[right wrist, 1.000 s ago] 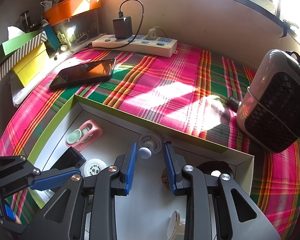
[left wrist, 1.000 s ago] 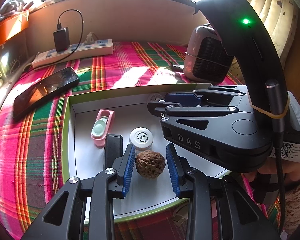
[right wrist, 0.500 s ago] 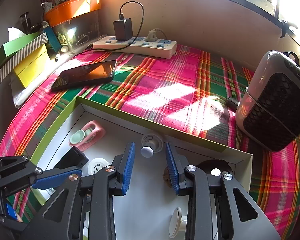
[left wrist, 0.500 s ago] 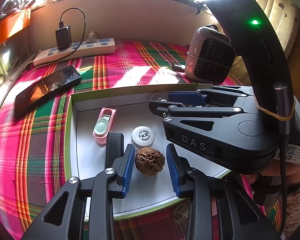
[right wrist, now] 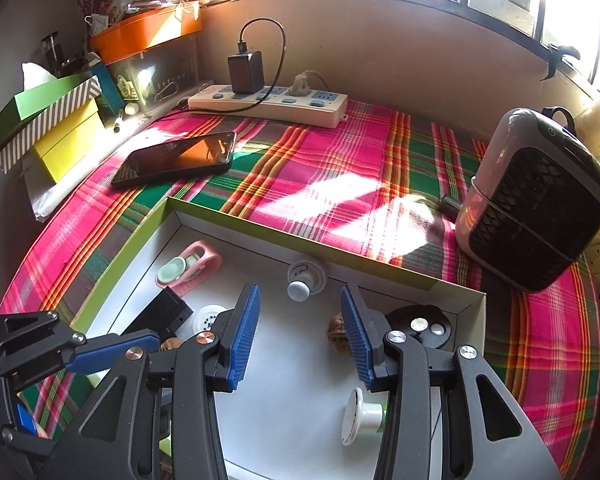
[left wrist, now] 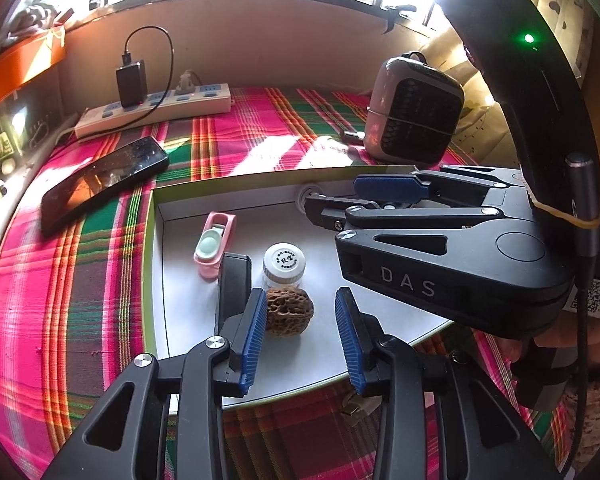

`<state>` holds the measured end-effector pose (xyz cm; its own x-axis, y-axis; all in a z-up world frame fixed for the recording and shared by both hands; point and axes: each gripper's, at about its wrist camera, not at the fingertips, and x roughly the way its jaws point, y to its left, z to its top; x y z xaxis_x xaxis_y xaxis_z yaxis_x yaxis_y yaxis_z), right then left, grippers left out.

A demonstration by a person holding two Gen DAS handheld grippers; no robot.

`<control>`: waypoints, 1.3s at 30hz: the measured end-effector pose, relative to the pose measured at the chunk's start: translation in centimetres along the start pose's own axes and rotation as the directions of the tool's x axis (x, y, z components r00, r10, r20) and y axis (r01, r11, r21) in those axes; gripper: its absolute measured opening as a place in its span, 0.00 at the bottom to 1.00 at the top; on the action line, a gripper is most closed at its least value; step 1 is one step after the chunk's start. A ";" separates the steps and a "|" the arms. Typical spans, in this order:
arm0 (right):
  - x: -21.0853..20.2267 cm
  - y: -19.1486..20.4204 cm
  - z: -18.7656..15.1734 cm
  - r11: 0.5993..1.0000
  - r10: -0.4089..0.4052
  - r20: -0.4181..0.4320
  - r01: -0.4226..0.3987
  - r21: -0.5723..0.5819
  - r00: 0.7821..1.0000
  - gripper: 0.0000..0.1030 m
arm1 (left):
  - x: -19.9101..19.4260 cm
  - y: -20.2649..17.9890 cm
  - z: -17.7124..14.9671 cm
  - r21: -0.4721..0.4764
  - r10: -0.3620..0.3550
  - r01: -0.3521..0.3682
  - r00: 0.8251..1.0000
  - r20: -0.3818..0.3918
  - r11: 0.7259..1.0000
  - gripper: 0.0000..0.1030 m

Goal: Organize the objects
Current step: 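Open both grippers to set the walnut and white knob in the box, then withdraw the left gripper from the box while the right moves to the pink item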

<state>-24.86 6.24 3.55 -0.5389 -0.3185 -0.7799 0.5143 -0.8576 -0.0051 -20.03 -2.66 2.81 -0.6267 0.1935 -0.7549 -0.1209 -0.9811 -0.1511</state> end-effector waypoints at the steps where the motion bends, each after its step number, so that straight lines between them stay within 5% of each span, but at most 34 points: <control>1: -0.2 0.0 -0.1 1.000 -0.003 0.002 0.003 0.002 1.000 0.42 | -0.1 -0.1 0.0 0.001 0.002 -0.002 1.000 0.001 1.000 0.33; 39: -6.2 0.1 -5.3 0.998 -0.011 0.076 0.006 0.065 0.997 0.43 | -4.8 0.7 -3.5 -0.019 0.008 -0.007 0.999 0.047 1.000 0.33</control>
<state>-17.90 10.28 5.07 -0.5933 -0.3389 -0.7302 0.4664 -0.8840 0.0313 -14.45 -4.22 4.08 -0.6632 0.1852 -0.7252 -0.1022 -0.9822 -0.1575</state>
